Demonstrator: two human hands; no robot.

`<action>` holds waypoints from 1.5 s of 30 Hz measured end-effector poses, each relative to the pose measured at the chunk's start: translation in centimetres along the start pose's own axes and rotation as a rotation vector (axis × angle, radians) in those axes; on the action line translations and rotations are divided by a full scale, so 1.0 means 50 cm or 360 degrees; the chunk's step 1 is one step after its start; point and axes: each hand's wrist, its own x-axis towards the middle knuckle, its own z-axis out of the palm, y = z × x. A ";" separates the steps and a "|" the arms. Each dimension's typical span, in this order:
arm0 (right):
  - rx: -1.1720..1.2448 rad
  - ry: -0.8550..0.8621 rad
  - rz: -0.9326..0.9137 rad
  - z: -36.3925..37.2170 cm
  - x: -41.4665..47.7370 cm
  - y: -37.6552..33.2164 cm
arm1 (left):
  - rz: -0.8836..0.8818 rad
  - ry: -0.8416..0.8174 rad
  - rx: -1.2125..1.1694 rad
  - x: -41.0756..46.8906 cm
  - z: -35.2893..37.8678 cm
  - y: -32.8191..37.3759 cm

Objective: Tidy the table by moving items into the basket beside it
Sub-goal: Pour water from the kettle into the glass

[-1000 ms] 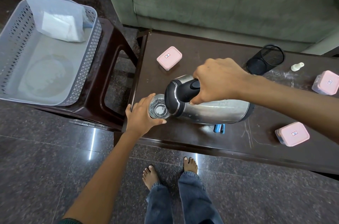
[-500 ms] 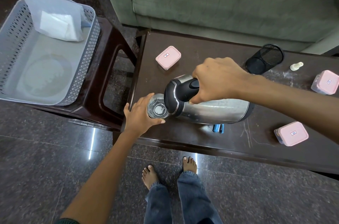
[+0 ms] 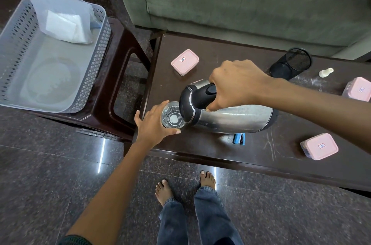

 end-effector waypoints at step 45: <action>-0.0059 -0.0018 -0.0036 -0.005 0.008 -0.010 | -0.0005 -0.0010 0.0000 0.004 -0.001 0.000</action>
